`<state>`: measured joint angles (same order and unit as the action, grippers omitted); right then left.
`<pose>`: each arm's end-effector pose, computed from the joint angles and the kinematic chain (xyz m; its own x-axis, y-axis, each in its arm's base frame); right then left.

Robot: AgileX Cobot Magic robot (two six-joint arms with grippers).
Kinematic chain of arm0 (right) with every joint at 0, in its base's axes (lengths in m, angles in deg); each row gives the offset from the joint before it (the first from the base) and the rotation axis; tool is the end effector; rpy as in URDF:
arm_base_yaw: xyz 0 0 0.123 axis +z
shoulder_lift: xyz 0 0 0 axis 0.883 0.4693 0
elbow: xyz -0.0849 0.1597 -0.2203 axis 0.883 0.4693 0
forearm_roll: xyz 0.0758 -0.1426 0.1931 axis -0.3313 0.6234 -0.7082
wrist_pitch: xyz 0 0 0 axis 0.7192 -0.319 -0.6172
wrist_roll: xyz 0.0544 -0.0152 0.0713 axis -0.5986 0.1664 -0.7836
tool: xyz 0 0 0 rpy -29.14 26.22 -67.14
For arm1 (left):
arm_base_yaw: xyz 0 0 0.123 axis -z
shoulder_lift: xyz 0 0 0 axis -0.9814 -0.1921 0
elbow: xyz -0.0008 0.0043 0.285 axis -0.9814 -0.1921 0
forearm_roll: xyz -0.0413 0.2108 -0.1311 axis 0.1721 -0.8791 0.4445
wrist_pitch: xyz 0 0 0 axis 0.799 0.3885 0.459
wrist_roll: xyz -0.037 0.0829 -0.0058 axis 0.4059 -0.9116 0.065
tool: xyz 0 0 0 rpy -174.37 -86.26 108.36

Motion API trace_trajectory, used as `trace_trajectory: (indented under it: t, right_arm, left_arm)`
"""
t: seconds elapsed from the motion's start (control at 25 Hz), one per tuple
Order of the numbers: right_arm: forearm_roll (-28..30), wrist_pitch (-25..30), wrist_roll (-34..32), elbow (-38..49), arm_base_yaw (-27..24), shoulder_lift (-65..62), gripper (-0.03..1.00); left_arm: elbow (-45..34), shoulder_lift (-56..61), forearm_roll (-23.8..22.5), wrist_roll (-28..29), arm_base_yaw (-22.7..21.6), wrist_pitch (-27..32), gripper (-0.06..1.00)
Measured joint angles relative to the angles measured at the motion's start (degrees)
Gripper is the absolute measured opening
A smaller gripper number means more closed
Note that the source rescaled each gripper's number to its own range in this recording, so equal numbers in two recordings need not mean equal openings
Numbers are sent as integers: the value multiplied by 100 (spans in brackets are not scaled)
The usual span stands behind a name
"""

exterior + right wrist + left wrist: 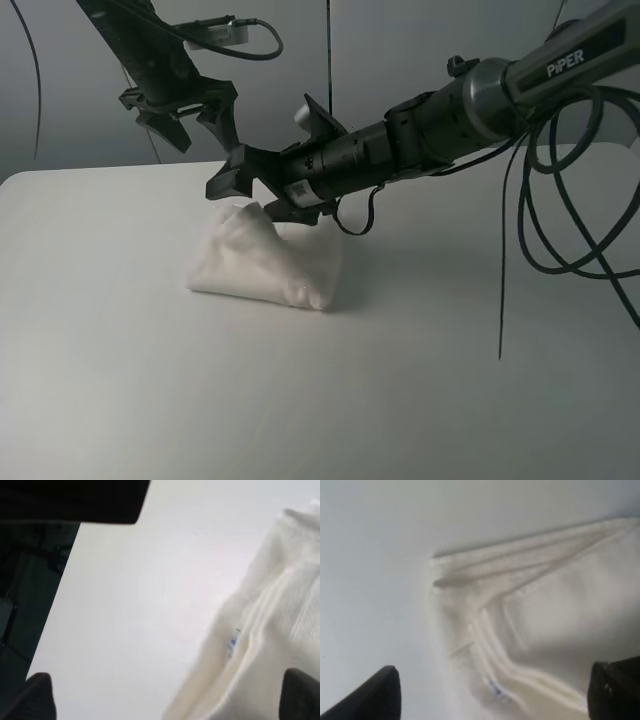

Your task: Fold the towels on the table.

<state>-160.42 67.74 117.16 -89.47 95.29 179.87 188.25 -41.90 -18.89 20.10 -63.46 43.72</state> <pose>0.3299 0.2808 0.1353 -0.9104 -0.0231 -0.4132 -0.3589 0.5410 0.7606 0.4381 -0.1395 0.2414 -0.9168 0.3145 -0.2461 0.3610 0.9162 -0.1739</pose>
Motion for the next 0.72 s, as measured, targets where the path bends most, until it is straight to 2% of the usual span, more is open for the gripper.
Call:
trace_trajectory:
  t: [0.32, 0.4, 0.52, 0.64, 0.72]
  right_arm:
    - [1, -180, 61, 0, 73, 0, 99]
    - [217, -267, -20, 0, 73, -12, 99]
    - [1225, -638, -485, 0, 73, -188, 99]
    - [2882, -1126, -1408, 0, 73, -659, 99]
    - [4179, -1205, -2086, 0, 63, -1132, 99]
  left_arm:
    - [0, 0, 0, -14, 0, 15, 96]
    - [0, 25, 0, -146, 0, 15, 96]
    - [0, 214, -13, -343, 0, 15, 96]
    - [0, 582, -237, -418, 0, 18, 96]
    - [0, 869, -470, -418, 0, 28, 96]
